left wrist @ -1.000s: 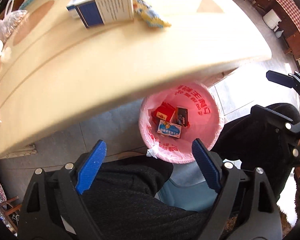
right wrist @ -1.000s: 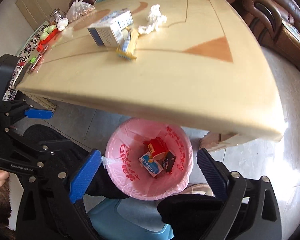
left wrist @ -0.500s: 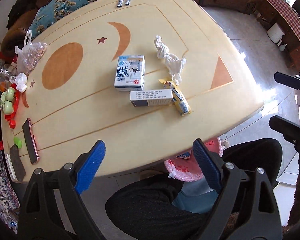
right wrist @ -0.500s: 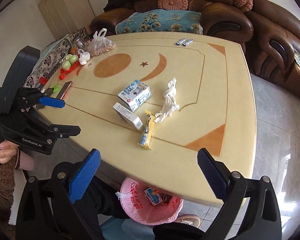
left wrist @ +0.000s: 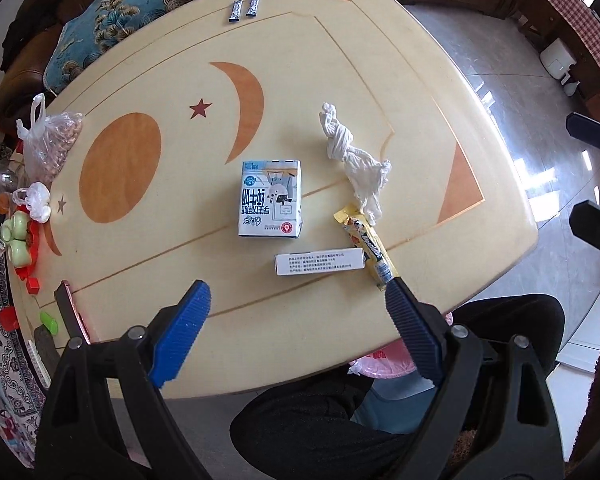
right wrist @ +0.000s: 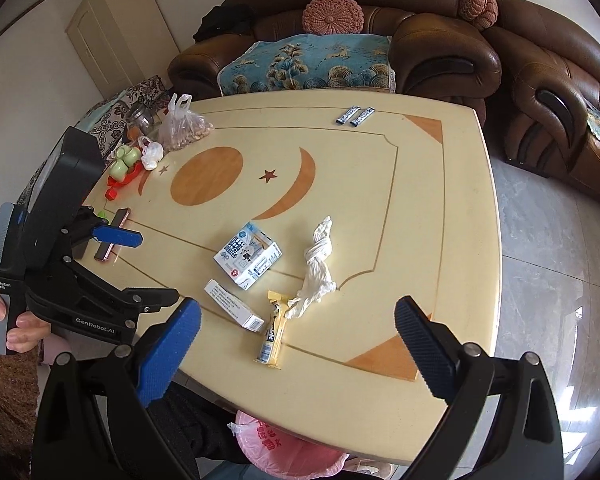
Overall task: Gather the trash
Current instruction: 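Raise both tools back over the table toward the milk carton and tissue, then grasp the white milk carton with the left tool while the right tool grasps the tissue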
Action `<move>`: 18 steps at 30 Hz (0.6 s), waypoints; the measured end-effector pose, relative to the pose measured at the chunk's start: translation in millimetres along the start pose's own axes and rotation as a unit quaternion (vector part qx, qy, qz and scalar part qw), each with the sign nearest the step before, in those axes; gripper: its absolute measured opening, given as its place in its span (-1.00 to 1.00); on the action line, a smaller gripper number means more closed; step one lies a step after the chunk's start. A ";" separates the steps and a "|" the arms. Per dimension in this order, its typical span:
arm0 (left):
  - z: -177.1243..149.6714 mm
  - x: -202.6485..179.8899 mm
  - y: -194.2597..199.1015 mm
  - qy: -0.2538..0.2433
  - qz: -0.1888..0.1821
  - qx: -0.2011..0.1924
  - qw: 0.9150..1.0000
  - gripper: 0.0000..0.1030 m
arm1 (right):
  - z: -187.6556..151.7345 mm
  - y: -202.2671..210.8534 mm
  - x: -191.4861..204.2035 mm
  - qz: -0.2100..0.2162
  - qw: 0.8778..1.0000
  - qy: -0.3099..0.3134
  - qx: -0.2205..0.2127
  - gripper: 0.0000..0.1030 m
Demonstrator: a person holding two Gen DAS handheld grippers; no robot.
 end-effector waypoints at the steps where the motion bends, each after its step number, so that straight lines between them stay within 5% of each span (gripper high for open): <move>1: 4.3 2.2 -2.4 0.000 -0.002 0.001 1.000 0.69 | 4.0 -3.1 -0.8 -0.002 1.000 0.001 0.000 0.85; 18: 36.7 22.4 -85.7 0.000 -0.036 0.052 0.998 0.69 | 12.7 -106.2 -13.2 -0.018 0.997 0.011 0.072 0.85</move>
Point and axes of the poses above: each gripper's, at about its wrist camera, not at the fingertips, and y roughly against the way its jaws point, x to its left, z to its top, the point moved 6 cm from there along -y, roughly the way its jaws point, and after that the axes turned 11 degrees about -y, right-handed, at the moved point
